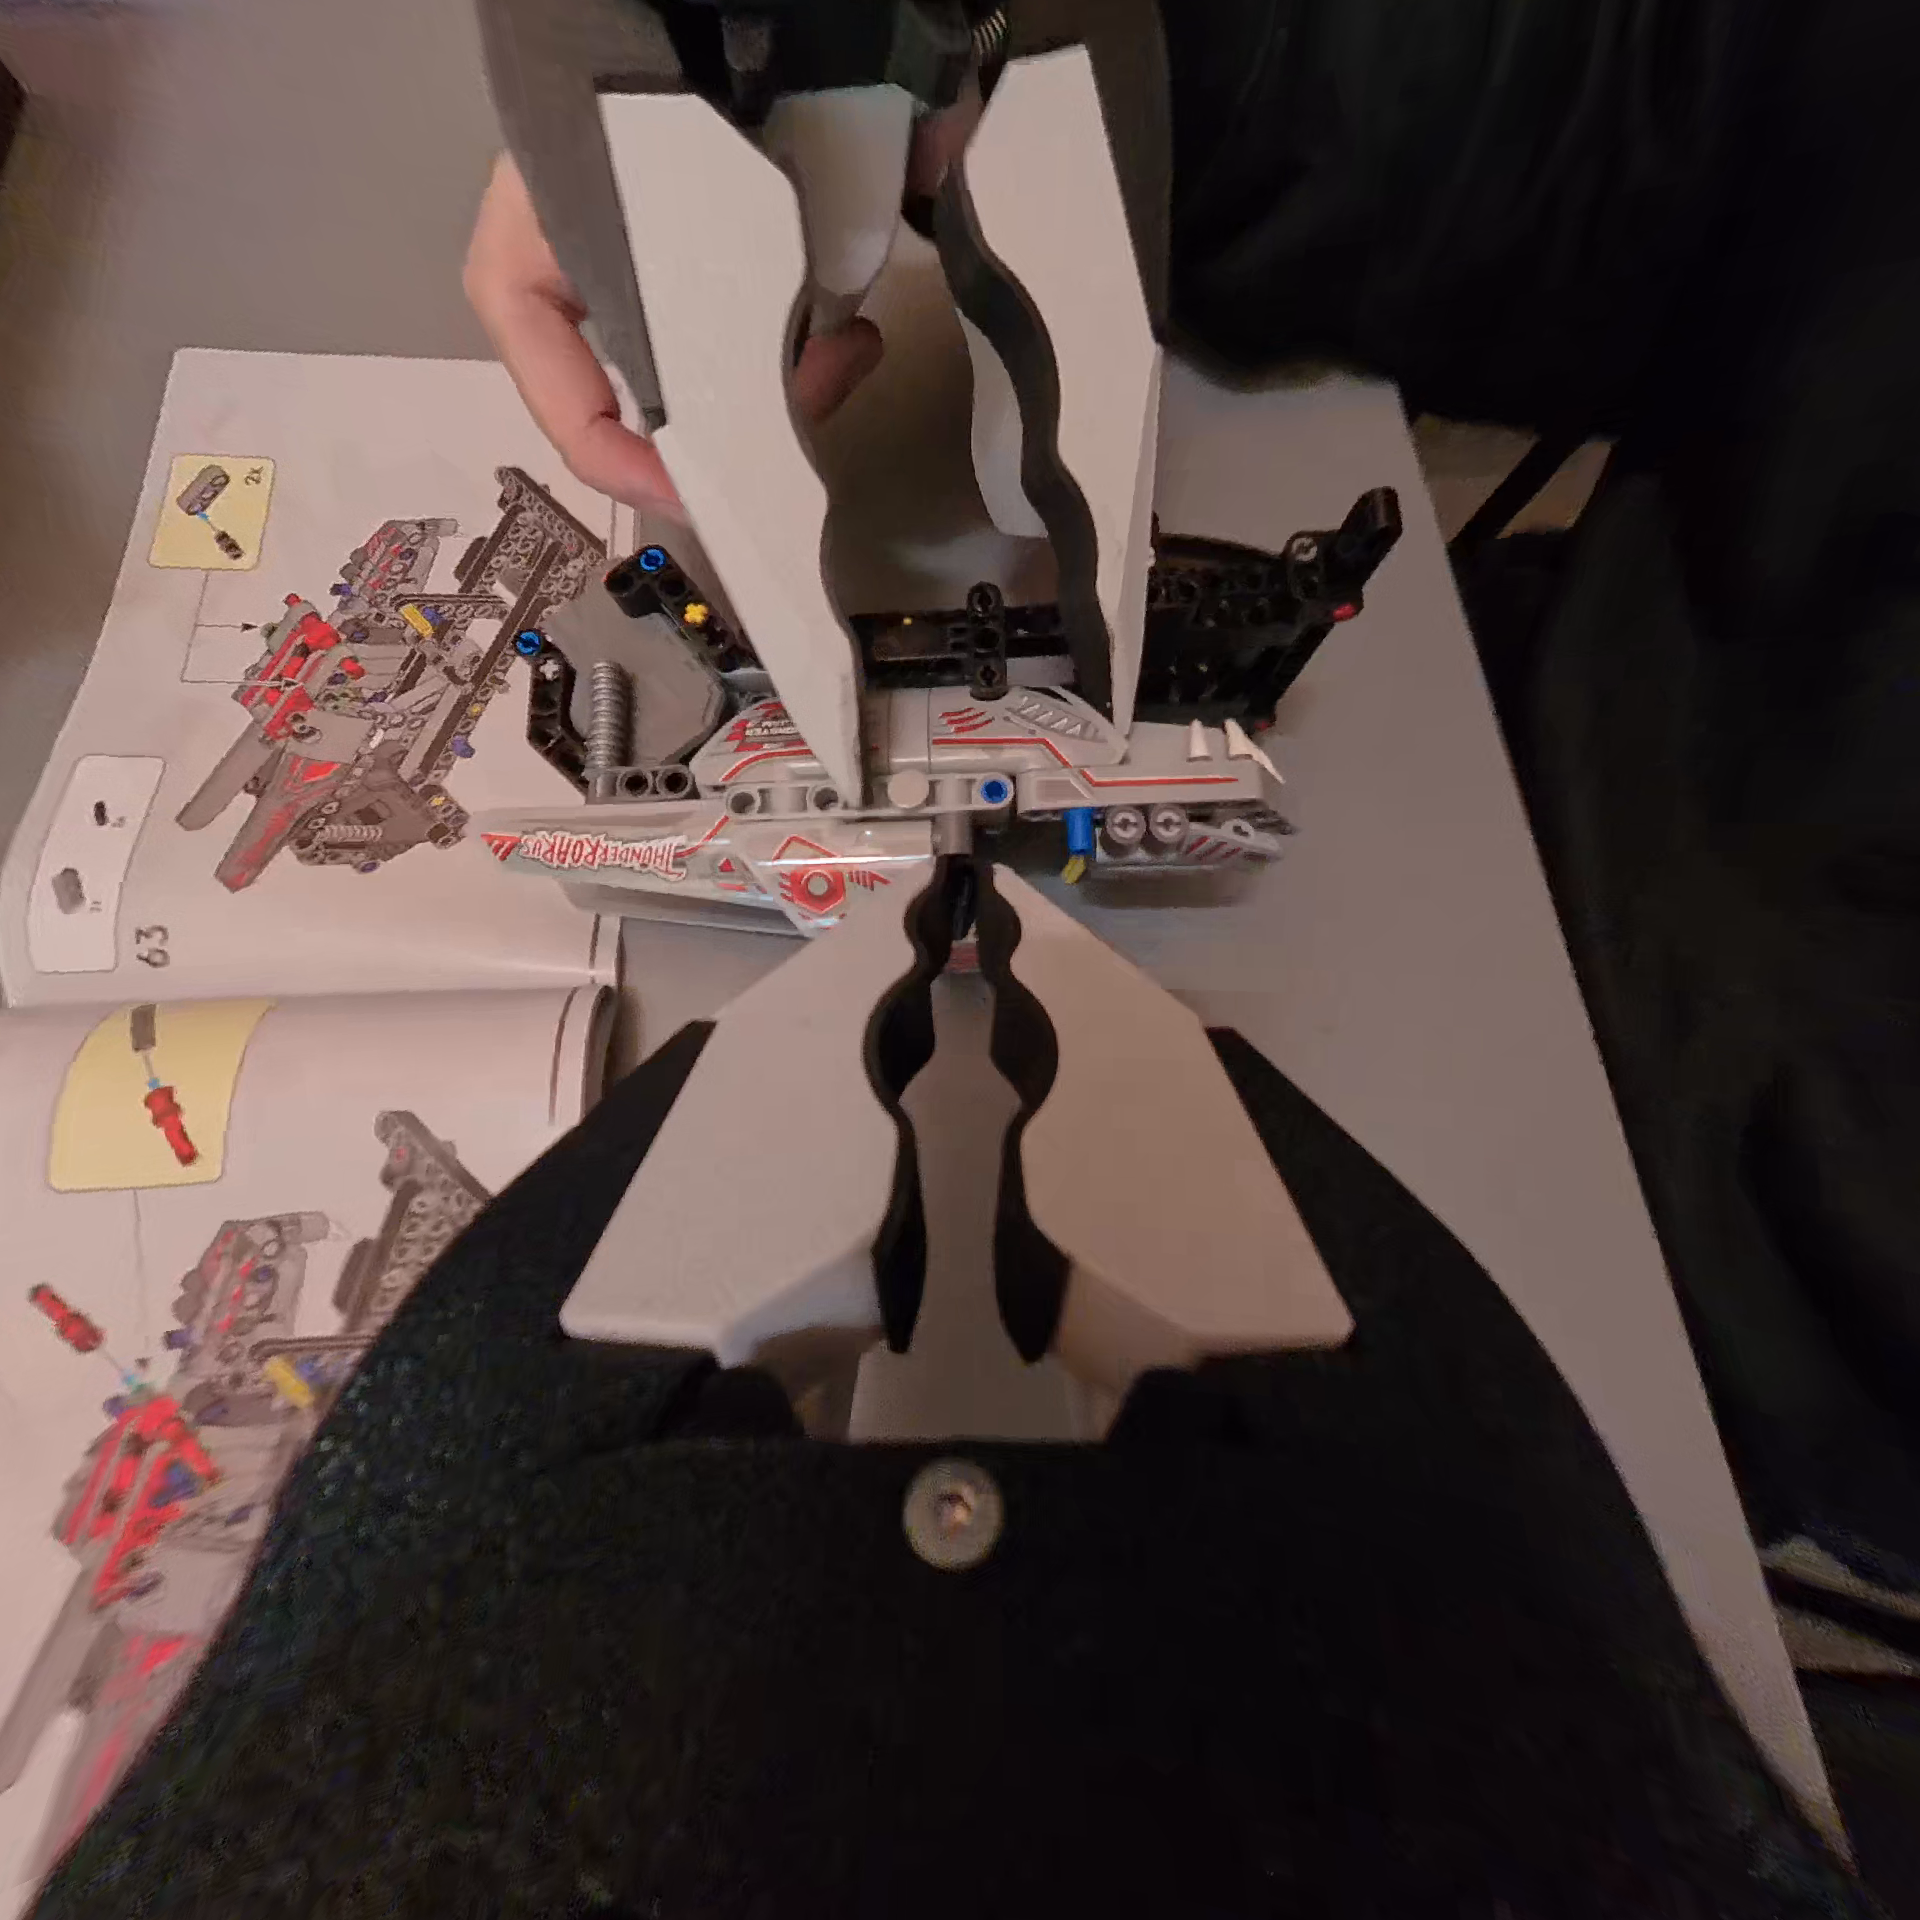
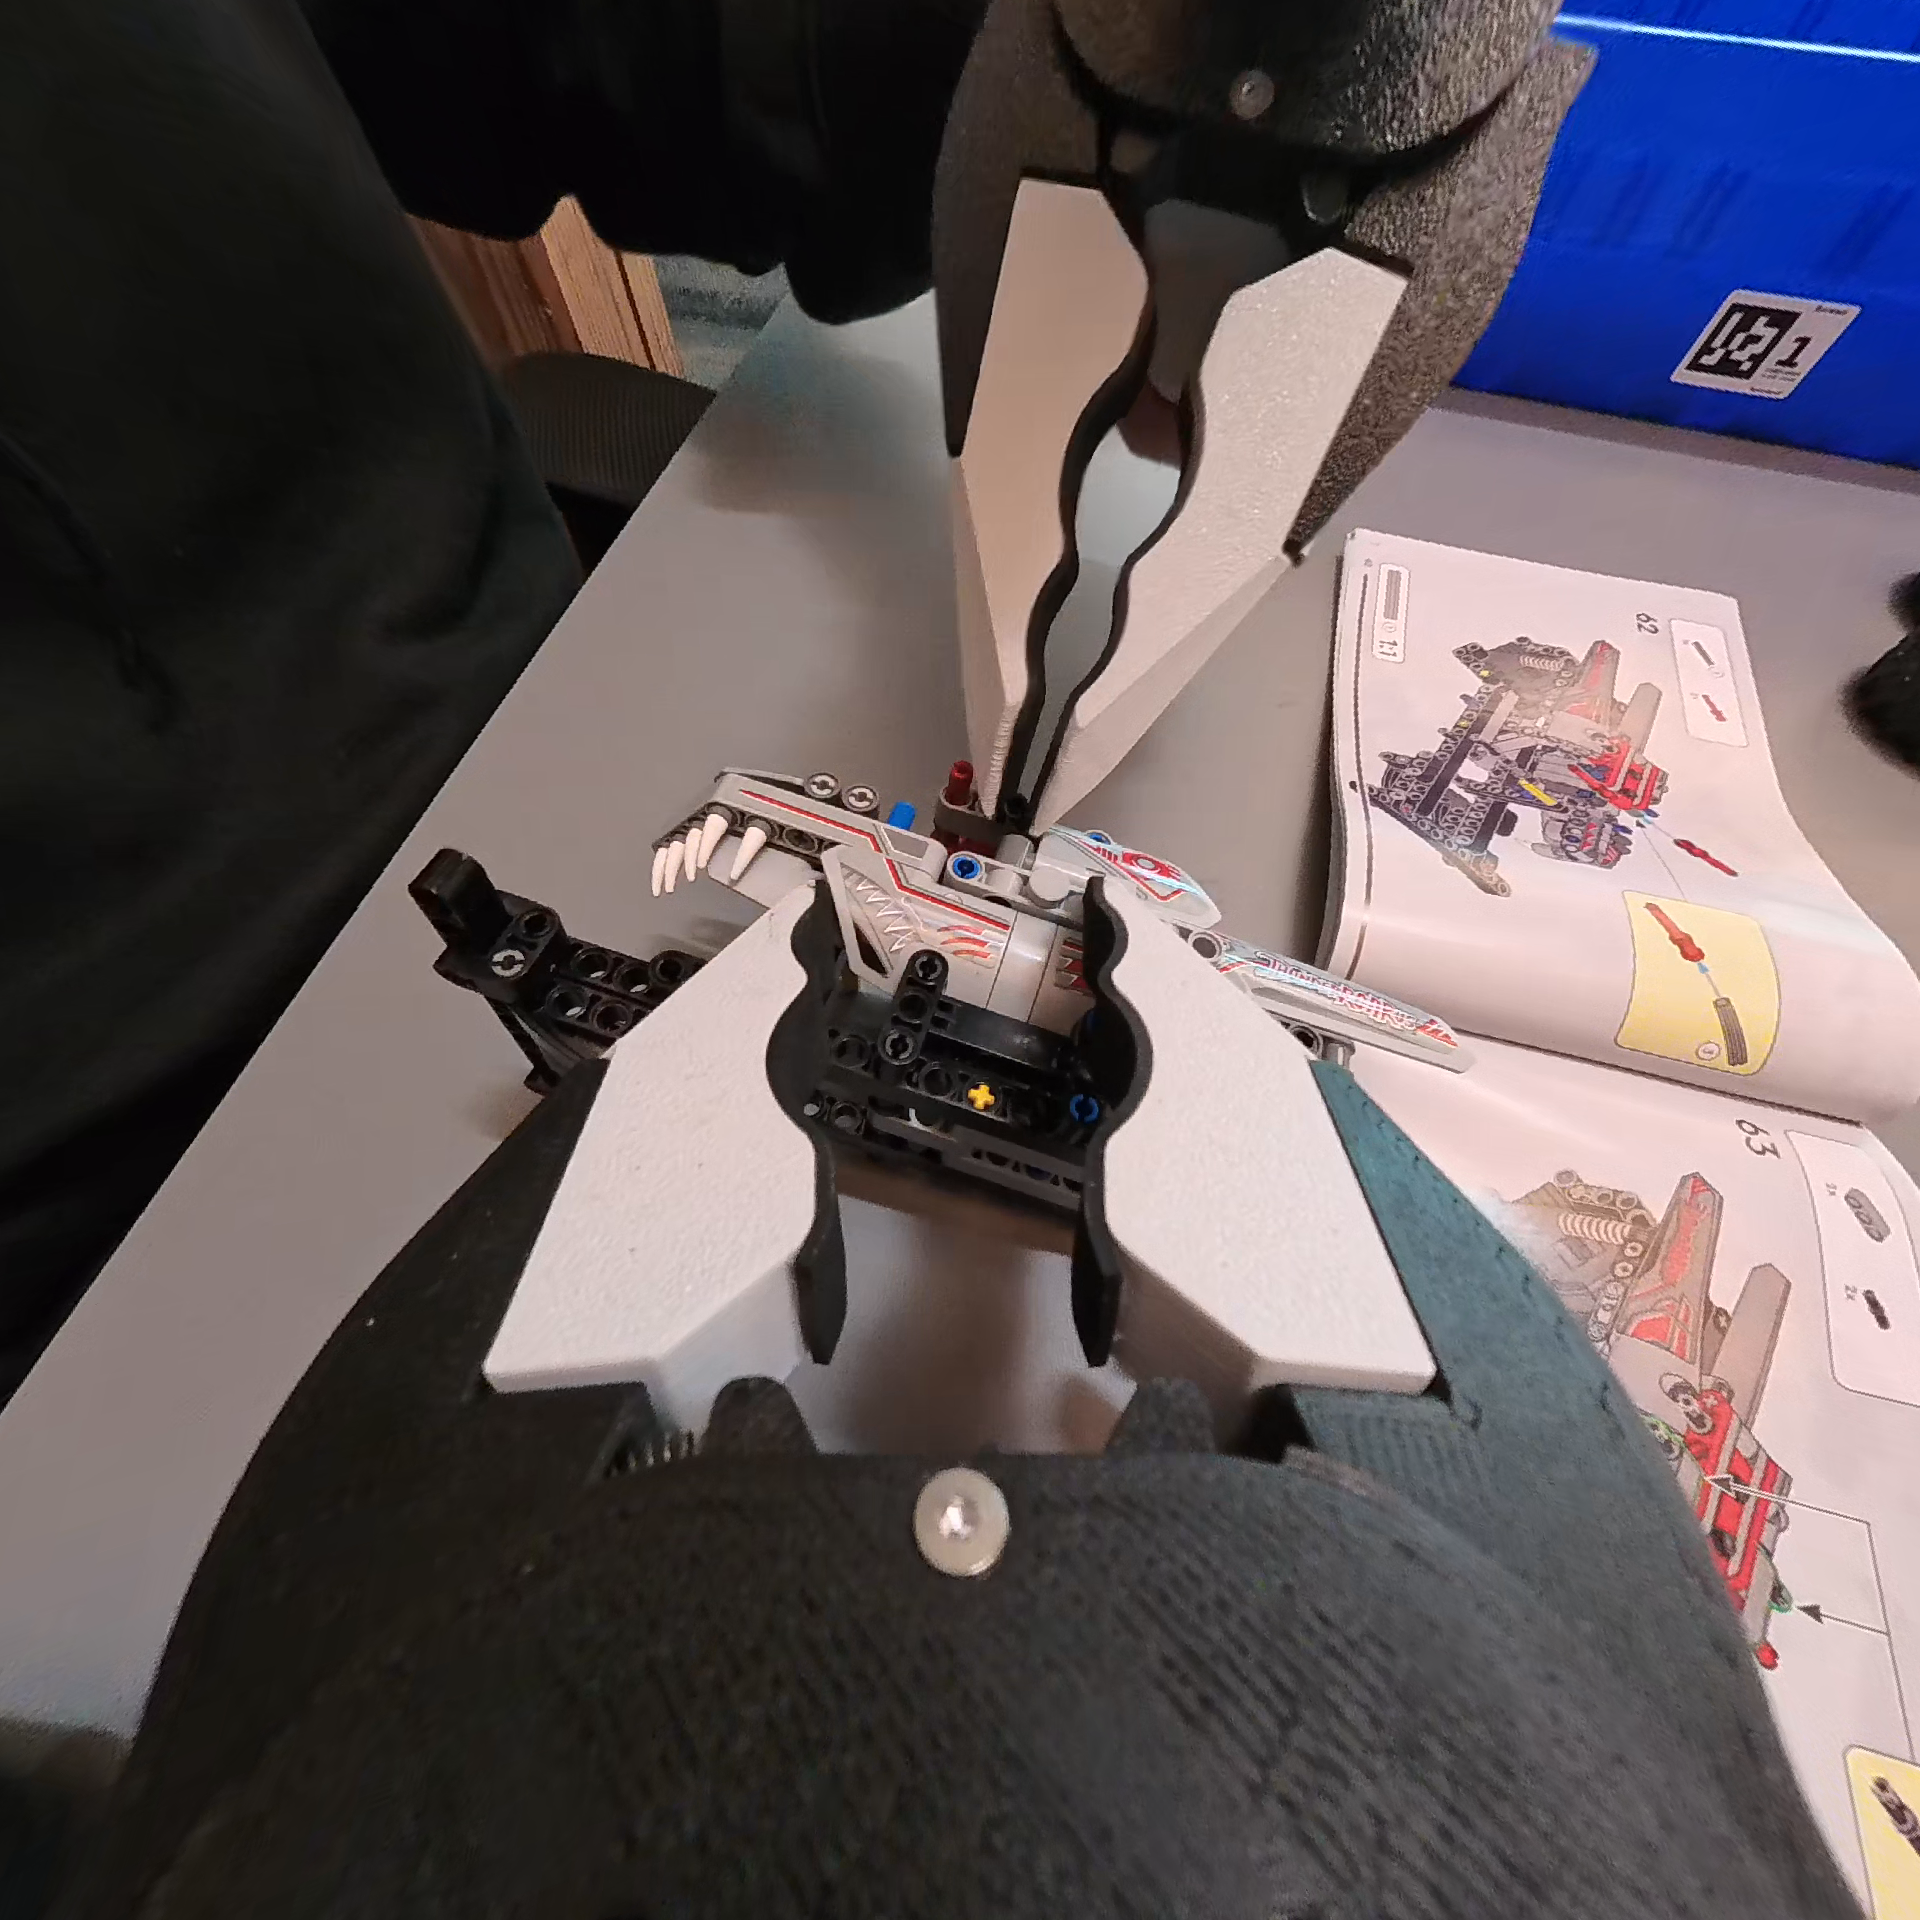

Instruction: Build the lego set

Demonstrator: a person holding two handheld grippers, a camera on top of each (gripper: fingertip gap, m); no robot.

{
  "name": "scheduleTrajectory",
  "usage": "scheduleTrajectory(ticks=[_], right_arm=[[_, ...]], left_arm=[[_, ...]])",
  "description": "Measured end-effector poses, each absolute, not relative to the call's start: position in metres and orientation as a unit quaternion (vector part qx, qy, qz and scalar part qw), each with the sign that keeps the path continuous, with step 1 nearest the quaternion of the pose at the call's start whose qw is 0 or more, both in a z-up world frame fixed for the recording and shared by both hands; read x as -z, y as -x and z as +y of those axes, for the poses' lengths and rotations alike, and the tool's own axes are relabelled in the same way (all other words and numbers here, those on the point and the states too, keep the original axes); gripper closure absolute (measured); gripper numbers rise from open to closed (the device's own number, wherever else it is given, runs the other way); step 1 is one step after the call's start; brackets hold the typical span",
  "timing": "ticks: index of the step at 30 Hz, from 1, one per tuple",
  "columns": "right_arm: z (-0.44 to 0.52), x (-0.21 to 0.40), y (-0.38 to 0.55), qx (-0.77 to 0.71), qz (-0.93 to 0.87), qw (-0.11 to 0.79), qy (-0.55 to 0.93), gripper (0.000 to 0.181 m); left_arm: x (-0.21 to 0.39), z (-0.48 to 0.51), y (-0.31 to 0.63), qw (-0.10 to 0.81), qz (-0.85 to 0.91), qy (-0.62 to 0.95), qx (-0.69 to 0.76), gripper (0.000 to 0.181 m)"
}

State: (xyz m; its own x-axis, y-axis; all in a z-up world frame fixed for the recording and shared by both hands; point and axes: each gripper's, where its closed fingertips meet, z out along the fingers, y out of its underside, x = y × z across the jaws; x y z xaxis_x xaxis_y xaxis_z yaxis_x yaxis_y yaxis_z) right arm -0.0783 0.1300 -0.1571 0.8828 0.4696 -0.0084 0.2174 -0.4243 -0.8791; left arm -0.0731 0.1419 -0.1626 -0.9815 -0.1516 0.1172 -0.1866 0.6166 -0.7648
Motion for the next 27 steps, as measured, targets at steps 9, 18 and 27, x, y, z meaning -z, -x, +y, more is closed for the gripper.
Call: scheduleTrajectory(ticks=[9, 18, 27], right_arm=[[0.1297, 0.1571, 0.0782, -0.128, -0.206, 0.498, 0.833, 0.134], [0.1289, 0.1570, 0.0780, -0.132, -0.205, 0.501, 0.830, 0.134], [0.1286, 0.1568, 0.0780, -0.134, -0.206, 0.503, 0.829, 0.134]], left_arm=[[0.1591, 0.1443, 0.0724, 0.020, -0.832, -0.103, -0.545, 0.179], [0.1588, 0.1430, 0.0710, 0.063, -0.803, -0.155, -0.572, 0.180], [0.1578, 0.1439, 0.0703, 0.132, -0.762, -0.241, -0.586, 0.180]])
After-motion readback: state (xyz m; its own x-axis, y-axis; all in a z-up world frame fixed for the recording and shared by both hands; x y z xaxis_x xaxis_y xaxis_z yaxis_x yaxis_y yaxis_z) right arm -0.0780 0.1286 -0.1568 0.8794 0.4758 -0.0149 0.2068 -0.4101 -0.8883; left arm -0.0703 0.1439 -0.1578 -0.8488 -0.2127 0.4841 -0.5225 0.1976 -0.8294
